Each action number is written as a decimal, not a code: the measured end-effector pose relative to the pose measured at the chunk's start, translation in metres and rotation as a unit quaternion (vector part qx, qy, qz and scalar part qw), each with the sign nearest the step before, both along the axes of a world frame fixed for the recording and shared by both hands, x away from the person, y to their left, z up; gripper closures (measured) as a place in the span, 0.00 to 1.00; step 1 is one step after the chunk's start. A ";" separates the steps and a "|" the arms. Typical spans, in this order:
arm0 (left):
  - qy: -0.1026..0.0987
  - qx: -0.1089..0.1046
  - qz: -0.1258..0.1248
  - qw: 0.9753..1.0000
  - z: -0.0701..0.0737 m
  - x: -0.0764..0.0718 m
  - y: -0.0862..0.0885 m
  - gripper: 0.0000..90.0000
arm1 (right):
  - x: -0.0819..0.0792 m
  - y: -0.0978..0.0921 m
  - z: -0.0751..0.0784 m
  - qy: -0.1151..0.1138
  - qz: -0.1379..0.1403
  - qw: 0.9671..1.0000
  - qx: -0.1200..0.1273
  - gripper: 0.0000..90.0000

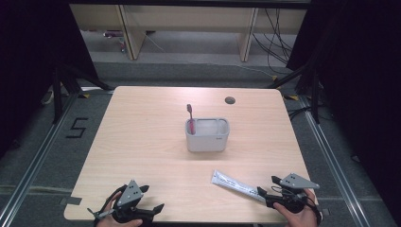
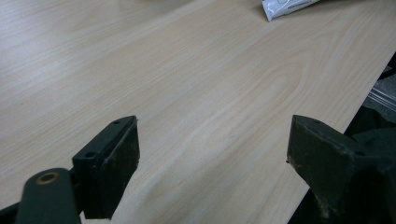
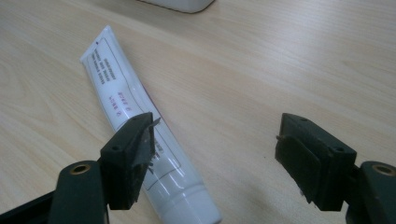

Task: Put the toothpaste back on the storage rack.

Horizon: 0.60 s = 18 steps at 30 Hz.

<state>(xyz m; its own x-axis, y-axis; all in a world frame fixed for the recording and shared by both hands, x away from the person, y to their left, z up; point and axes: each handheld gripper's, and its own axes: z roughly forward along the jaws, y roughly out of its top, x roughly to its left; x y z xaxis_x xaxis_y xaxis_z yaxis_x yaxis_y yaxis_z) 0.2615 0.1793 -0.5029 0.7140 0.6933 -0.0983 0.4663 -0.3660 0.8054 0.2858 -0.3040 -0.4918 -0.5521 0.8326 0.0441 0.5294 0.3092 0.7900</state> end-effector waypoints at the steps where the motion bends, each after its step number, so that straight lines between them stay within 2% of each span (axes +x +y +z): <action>1: 0.002 0.006 -0.003 1.000 0.000 0.000 0.000 0.18 | 0.000 0.001 0.000 0.001 0.002 1.000 -0.001 0.32; 5: -0.004 0.028 -0.011 1.000 0.003 0.002 0.002 0.18 | 0.000 0.006 0.003 -0.008 0.011 1.000 -0.003 0.32; 6: -0.006 0.017 0.000 1.000 0.003 0.001 0.001 0.18 | 0.000 0.008 0.003 0.004 0.024 1.000 0.010 0.32; 7: -0.005 0.027 -0.009 1.000 0.004 0.002 0.003 0.18 | -0.001 0.009 0.005 0.010 0.031 0.999 0.013 0.32; 8: -0.006 0.022 -0.006 1.000 0.003 0.002 0.003 0.18 | -0.003 0.012 0.006 0.016 0.022 0.999 0.019 0.32; 9: -0.003 0.011 0.001 1.000 0.002 0.002 0.002 0.18 | -0.001 0.011 0.007 0.007 0.033 0.999 0.001 0.31; 10: -0.002 0.012 0.002 1.000 0.002 0.001 0.002 0.18 | -0.001 0.014 0.008 0.011 0.038 0.999 0.004 0.31; 11: -0.001 0.025 -0.008 1.000 0.003 0.002 0.003 0.18 | 0.000 0.015 0.010 0.012 0.054 0.998 -0.003 0.31; 12: 0.000 0.023 -0.009 1.000 0.003 0.001 0.003 0.18 | 0.000 0.018 0.011 0.011 0.054 0.998 -0.007 0.31; 13: -0.002 0.022 -0.009 1.000 0.002 0.001 0.003 0.18 | 0.001 0.020 0.012 0.019 0.068 0.997 -0.014 0.31; 14: -0.001 0.022 -0.008 1.000 0.003 0.002 0.003 0.18 | 0.000 0.023 0.014 0.017 0.069 0.997 -0.024 0.31; 16: -0.002 0.007 0.004 1.000 0.001 0.001 0.001 0.18 | -0.001 0.027 0.017 0.007 0.073 0.996 -0.052 0.31; 17: -0.002 0.008 0.003 1.000 0.000 0.001 0.001 0.18 | -0.001 0.030 0.019 0.015 0.076 0.996 -0.054 0.31; 18: -0.001 0.017 -0.005 1.000 0.001 0.001 0.002 0.18 | 0.000 0.033 0.019 0.011 0.086 0.994 -0.062 0.32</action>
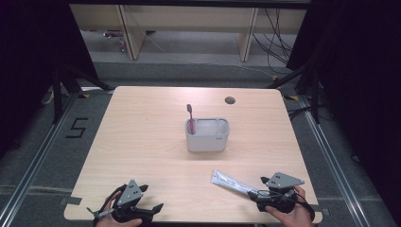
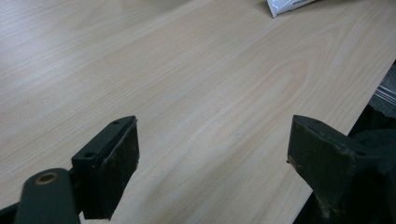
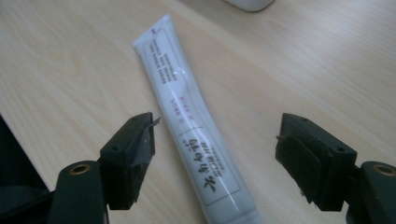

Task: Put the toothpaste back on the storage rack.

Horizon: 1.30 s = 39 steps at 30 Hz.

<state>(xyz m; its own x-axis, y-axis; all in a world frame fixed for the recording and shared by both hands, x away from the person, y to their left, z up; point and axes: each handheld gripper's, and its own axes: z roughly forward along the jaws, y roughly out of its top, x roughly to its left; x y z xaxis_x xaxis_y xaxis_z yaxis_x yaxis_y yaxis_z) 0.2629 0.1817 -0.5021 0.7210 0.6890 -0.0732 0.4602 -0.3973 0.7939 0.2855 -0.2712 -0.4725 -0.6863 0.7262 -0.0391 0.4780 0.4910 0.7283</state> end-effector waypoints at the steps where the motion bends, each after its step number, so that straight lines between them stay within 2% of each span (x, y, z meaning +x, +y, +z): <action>1: -0.001 0.007 -0.001 1.000 0.000 0.000 0.001 0.18 | 0.001 0.003 0.000 0.003 0.012 1.000 -0.013 0.32; 2: 0.000 -0.011 0.008 1.000 0.000 -0.001 -0.002 0.18 | 0.001 0.005 0.001 0.005 0.014 1.000 -0.021 0.33; 3: 0.000 -0.014 0.009 1.000 -0.001 -0.001 -0.002 0.18 | 0.002 0.008 0.001 0.010 0.018 0.999 -0.037 0.34; 4: -0.002 0.006 0.001 1.000 0.001 0.000 0.000 0.18 | 0.002 0.010 0.001 0.013 0.018 0.999 -0.047 0.35; 6: 0.001 -0.002 0.001 1.000 0.000 0.000 -0.001 0.18 | 0.004 0.015 0.002 0.017 0.028 0.997 -0.070 0.36; 7: 0.002 -0.006 0.003 1.000 0.000 0.000 -0.001 0.18 | 0.005 0.017 0.002 0.017 0.036 0.996 -0.075 0.37; 8: 0.000 0.001 0.002 1.000 0.000 0.000 -0.001 0.18 | 0.007 0.018 0.002 0.008 0.045 0.996 -0.082 0.37; 10: 0.004 0.000 0.002 1.000 0.000 0.000 -0.001 0.18 | 0.008 0.023 0.002 0.015 0.043 0.995 -0.088 0.39; 11: 0.005 0.000 0.002 1.000 0.000 0.000 -0.001 0.18 | 0.009 0.025 0.003 0.021 0.047 0.994 -0.097 0.40; 12: 0.003 -0.003 0.001 1.000 -0.001 0.000 -0.001 0.18 | 0.011 0.027 0.001 0.014 0.052 0.994 -0.099 0.40; 14: 0.002 -0.006 0.003 1.000 -0.001 0.000 -0.001 0.18 | 0.014 0.031 0.000 0.018 0.069 0.992 -0.108 0.44; 17: 0.000 0.006 -0.001 1.000 0.000 0.000 0.000 0.18 | 0.016 0.038 -0.002 0.028 0.079 0.988 -0.128 0.46; 18: 0.002 -0.010 0.004 1.000 -0.001 -0.001 -0.002 0.18 | 0.016 0.038 -0.002 0.033 0.084 0.987 -0.135 0.47; 20: 0.003 -0.001 0.000 1.000 -0.001 -0.001 -0.001 0.18 | 0.017 0.041 -0.003 0.038 0.085 0.986 -0.137 0.49; 21: 0.001 -0.007 0.005 1.000 -0.001 -0.001 -0.002 0.18 | 0.018 0.041 -0.004 0.031 0.090 0.985 -0.141 0.52; 23: 0.002 -0.007 0.002 1.000 -0.001 0.000 -0.002 0.18 | 0.018 0.042 -0.003 0.036 0.082 0.985 -0.145 0.54; 26: 0.002 -0.006 0.003 1.000 -0.001 -0.001 -0.002 0.18 | 0.021 0.043 -0.003 0.038 0.089 0.984 -0.152 0.57; 28: 0.003 -0.009 0.005 1.000 -0.001 -0.001 -0.002 0.18 | 0.024 0.044 -0.003 0.043 0.103 0.980 -0.163 0.59; 29: 0.003 -0.009 0.005 1.000 -0.002 -0.001 -0.002 0.18 | 0.023 0.046 -0.002 0.051 0.096 0.980 -0.166 0.61; 35: 0.005 -0.001 -0.004 1.000 -0.002 0.000 -0.002 0.18 | 0.029 0.052 -0.005 0.056 0.112 0.973 -0.193 0.64; 36: 0.006 -0.001 -0.004 1.000 -0.002 0.000 -0.002 0.18 | 0.030 0.053 -0.005 0.058 0.104 0.973 -0.198 0.64; 37: 0.006 -0.002 -0.004 1.000 -0.002 0.000 -0.002 0.18 | 0.032 0.053 -0.005 0.055 0.112 0.970 -0.208 0.64; 39: 0.006 -0.001 -0.005 1.000 -0.002 0.000 -0.001 0.18 | 0.031 0.055 -0.004 0.067 0.101 0.972 -0.200 0.65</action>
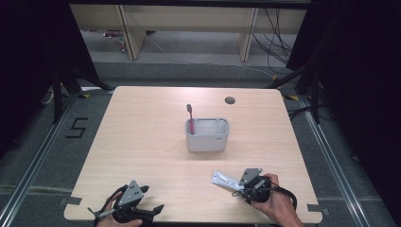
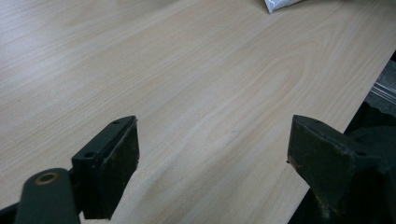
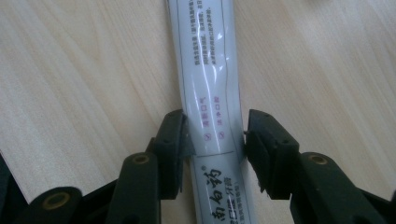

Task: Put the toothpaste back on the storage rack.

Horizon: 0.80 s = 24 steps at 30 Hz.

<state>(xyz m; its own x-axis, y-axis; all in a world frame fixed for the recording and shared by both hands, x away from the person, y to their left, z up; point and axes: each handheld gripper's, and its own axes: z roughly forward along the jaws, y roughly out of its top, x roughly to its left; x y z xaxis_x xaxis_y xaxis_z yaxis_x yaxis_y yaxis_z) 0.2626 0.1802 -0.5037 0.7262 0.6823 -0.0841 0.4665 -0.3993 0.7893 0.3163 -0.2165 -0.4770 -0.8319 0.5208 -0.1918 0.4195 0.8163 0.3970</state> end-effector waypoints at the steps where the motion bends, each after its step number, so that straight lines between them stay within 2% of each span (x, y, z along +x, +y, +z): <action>1: 0.000 0.001 -0.001 1.000 0.000 0.000 0.000 0.18 | 0.000 0.000 0.001 0.000 0.001 1.000 -0.006 0.66; 4: -0.003 0.000 -0.003 1.000 -0.001 0.000 -0.001 0.18 | 0.000 0.002 0.001 0.004 -0.002 1.000 -0.006 0.67; 6: -0.001 0.001 -0.001 1.000 0.000 0.000 0.000 0.18 | 0.003 0.005 0.002 0.009 0.009 1.000 -0.016 0.68; 7: 0.000 0.002 -0.001 1.000 0.000 0.000 0.000 0.18 | 0.002 0.006 0.003 0.011 0.001 1.000 -0.022 0.69; 8: 0.000 0.001 -0.001 1.000 0.000 0.000 0.000 0.18 | 0.003 0.006 0.003 0.008 0.011 1.000 -0.024 0.70; 10: 0.000 0.001 -0.001 1.000 0.000 0.000 0.000 0.18 | 0.003 0.008 0.005 0.011 0.003 0.999 -0.031 0.73; 11: 0.000 0.001 -0.001 1.000 0.000 0.000 0.000 0.18 | 0.005 0.008 0.006 0.011 0.014 0.999 -0.033 0.74; 12: -0.002 -0.001 -0.002 1.000 -0.001 0.000 -0.001 0.18 | 0.005 0.008 0.007 0.013 0.008 0.999 -0.034 0.76; 13: -0.003 0.001 -0.003 1.000 -0.001 0.000 -0.001 0.18 | 0.006 0.008 0.008 0.016 0.004 0.999 -0.037 0.77; 14: -0.004 0.008 -0.004 1.000 -0.001 0.001 0.000 0.18 | 0.008 0.008 0.009 0.017 0.011 0.999 -0.037 0.78; 15: -0.001 0.002 -0.001 1.000 -0.001 0.000 -0.001 0.18 | 0.009 0.007 0.010 0.020 0.011 0.999 -0.039 0.78; 18: 0.001 0.003 -0.001 1.000 0.000 -0.001 -0.001 0.18 | 0.012 0.008 0.011 0.033 0.001 0.999 -0.042 0.79; 20: -0.003 0.010 -0.002 1.000 0.000 0.000 0.000 0.18 | 0.015 0.009 0.011 0.034 0.009 0.998 -0.045 0.79; 22: -0.004 0.011 -0.001 1.000 0.000 0.000 0.000 0.18 | 0.016 0.009 0.012 0.042 0.000 0.998 -0.048 0.80; 24: -0.004 0.005 0.000 1.000 0.000 0.000 0.000 0.18 | 0.019 0.010 0.012 0.046 0.006 0.998 -0.052 0.80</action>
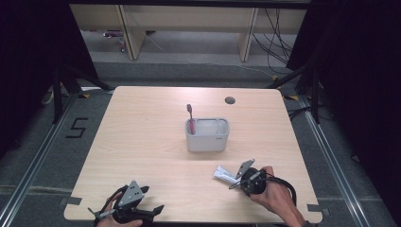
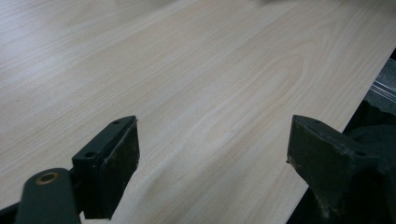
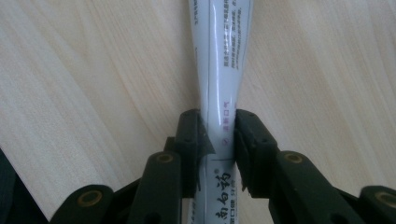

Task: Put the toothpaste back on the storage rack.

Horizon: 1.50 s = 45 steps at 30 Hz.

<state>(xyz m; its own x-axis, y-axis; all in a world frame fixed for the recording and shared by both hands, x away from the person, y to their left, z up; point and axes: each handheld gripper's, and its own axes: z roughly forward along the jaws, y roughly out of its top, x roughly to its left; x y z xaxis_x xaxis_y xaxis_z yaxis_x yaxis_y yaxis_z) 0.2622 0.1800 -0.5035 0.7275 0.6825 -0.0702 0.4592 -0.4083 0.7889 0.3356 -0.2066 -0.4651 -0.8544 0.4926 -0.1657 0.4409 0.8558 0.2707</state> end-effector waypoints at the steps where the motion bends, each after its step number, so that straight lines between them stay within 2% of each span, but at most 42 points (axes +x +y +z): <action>1: 0.000 0.000 0.000 1.000 0.000 0.000 0.000 0.18 | 0.000 0.001 0.001 0.004 -0.008 1.000 -0.003 0.80; 4: 0.002 -0.005 -0.001 1.000 0.000 -0.001 -0.001 0.18 | 0.005 0.001 0.000 0.010 -0.002 1.000 -0.007 0.81; 7: 0.002 -0.002 -0.002 1.000 0.000 -0.001 -0.001 0.18 | 0.007 0.003 0.000 0.018 -0.012 1.000 -0.013 0.81; 10: 0.003 -0.001 -0.003 1.000 0.000 -0.001 -0.001 0.18 | 0.011 0.004 -0.001 0.024 -0.003 1.000 -0.019 0.81; 14: 0.001 -0.001 -0.003 1.000 -0.001 -0.001 -0.001 0.18 | 0.014 0.006 -0.002 0.033 -0.009 0.999 -0.027 0.81; 16: 0.002 -0.002 -0.003 1.000 -0.001 -0.001 -0.002 0.18 | 0.015 0.006 -0.002 0.036 0.001 0.999 -0.028 0.81; 17: 0.003 -0.001 -0.003 1.000 -0.001 -0.001 -0.002 0.18 | 0.017 0.008 -0.003 0.045 -0.007 0.998 -0.031 0.81; 18: 0.002 -0.002 -0.003 1.000 -0.001 -0.001 -0.001 0.18 | 0.018 0.008 -0.004 0.046 -0.002 0.998 -0.034 0.81; 23: 0.004 -0.009 0.000 1.000 -0.001 -0.002 -0.002 0.18 | 0.023 0.008 -0.005 0.061 0.004 0.998 -0.035 0.81; 24: 0.006 -0.010 -0.001 1.000 -0.001 -0.002 -0.002 0.18 | 0.023 0.008 -0.005 0.062 -0.003 0.997 -0.035 0.81; 26: 0.008 -0.009 -0.003 1.000 -0.001 -0.001 -0.001 0.18 | 0.025 0.008 -0.007 0.063 0.004 0.997 -0.034 0.81; 28: 0.006 -0.011 -0.003 1.000 -0.001 -0.001 -0.001 0.18 | 0.026 0.007 -0.007 0.075 0.011 0.997 -0.035 0.81; 29: 0.006 -0.009 0.000 1.000 -0.001 -0.002 -0.002 0.18 | 0.027 0.007 -0.007 0.070 0.009 0.997 -0.037 0.81; 31: 0.006 -0.008 -0.001 1.000 -0.001 -0.001 -0.002 0.18 | 0.026 0.008 -0.007 0.082 -0.003 0.996 -0.041 0.81; 32: 0.006 -0.009 -0.001 1.000 -0.002 -0.001 -0.002 0.18 | 0.028 0.008 -0.009 0.075 0.011 0.996 -0.040 0.81; 33: 0.006 -0.001 -0.007 1.000 -0.001 -0.001 -0.001 0.18 | 0.028 0.009 -0.009 0.081 0.007 0.996 -0.042 0.81; 35: 0.006 -0.005 -0.004 1.000 -0.001 -0.001 -0.002 0.18 | 0.029 0.010 -0.009 0.084 0.005 0.995 -0.043 0.81; 36: 0.005 -0.017 0.000 1.000 -0.003 -0.001 -0.003 0.18 | 0.030 0.010 -0.009 0.088 0.005 0.995 -0.045 0.81; 37: 0.007 -0.013 0.000 1.000 -0.002 -0.001 -0.002 0.18 | 0.031 0.010 -0.008 0.089 0.006 0.995 -0.045 0.81; 38: 0.007 -0.009 -0.003 1.000 -0.002 -0.001 -0.001 0.18 | 0.030 0.011 -0.008 0.090 -0.004 0.995 -0.052 0.82; 39: 0.007 -0.008 -0.003 1.000 -0.002 -0.001 -0.001 0.18 | 0.032 0.010 -0.009 0.083 0.008 0.995 -0.056 0.82; 40: 0.007 -0.008 -0.003 1.000 -0.002 -0.001 -0.001 0.18 | 0.031 0.011 -0.009 0.089 0.000 0.995 -0.050 0.82; 41: 0.007 -0.009 -0.003 1.000 -0.002 -0.001 -0.001 0.18 | 0.031 0.011 -0.008 0.094 0.006 0.994 -0.050 0.82; 44: 0.007 -0.013 -0.001 1.000 -0.002 -0.001 -0.002 0.18 | 0.035 0.009 -0.009 0.085 0.020 0.994 -0.060 0.82; 45: 0.007 -0.012 -0.001 1.000 -0.002 -0.001 -0.002 0.18 | 0.035 0.009 -0.009 0.087 0.024 0.994 -0.055 0.82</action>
